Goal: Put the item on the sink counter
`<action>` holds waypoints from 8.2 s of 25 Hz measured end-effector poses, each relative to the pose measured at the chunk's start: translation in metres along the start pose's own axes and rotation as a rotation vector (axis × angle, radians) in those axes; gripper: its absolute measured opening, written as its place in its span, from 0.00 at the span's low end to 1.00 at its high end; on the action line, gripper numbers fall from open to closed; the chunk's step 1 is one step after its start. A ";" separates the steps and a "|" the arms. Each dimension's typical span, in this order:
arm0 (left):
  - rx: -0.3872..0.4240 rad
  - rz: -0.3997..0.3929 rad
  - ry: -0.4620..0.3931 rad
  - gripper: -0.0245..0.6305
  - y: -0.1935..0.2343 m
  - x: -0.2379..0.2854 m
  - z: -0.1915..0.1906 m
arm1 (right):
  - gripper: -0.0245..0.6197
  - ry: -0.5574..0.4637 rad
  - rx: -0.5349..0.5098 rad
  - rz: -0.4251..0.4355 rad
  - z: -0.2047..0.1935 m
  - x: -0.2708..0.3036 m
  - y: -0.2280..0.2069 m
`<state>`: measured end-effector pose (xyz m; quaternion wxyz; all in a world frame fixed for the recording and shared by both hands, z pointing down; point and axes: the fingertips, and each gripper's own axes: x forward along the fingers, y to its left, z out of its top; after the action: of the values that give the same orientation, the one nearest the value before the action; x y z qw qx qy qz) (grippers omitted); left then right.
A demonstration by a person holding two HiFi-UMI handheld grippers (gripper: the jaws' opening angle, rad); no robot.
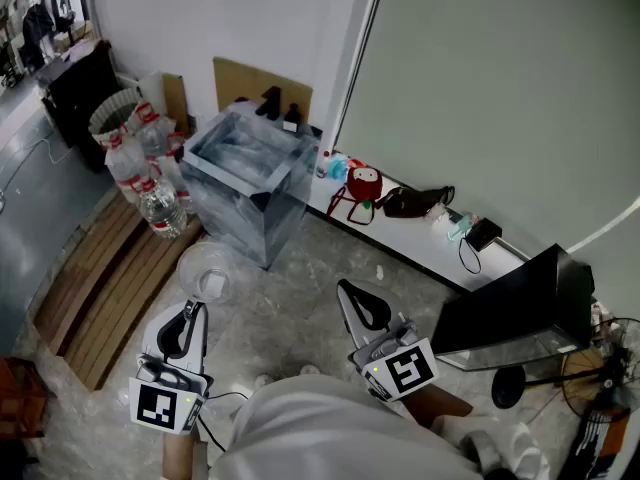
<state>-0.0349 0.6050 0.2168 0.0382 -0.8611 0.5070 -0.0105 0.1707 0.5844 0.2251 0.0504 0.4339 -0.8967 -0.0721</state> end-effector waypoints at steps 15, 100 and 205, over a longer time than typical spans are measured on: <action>-0.005 -0.005 -0.002 0.07 0.015 0.003 -0.007 | 0.05 0.006 0.002 0.009 -0.003 0.018 0.007; -0.062 -0.099 -0.062 0.07 0.440 0.629 -0.185 | 0.05 -0.069 0.017 -0.002 -0.149 0.684 -0.321; -0.106 -0.241 0.166 0.41 0.467 0.867 -0.525 | 0.05 0.014 0.108 -0.074 -0.310 0.839 -0.434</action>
<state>-0.0511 -0.4075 0.6867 -0.0508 -0.9127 0.4011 -0.0592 0.0342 -0.3675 0.4787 0.0306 0.4693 -0.8822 -0.0221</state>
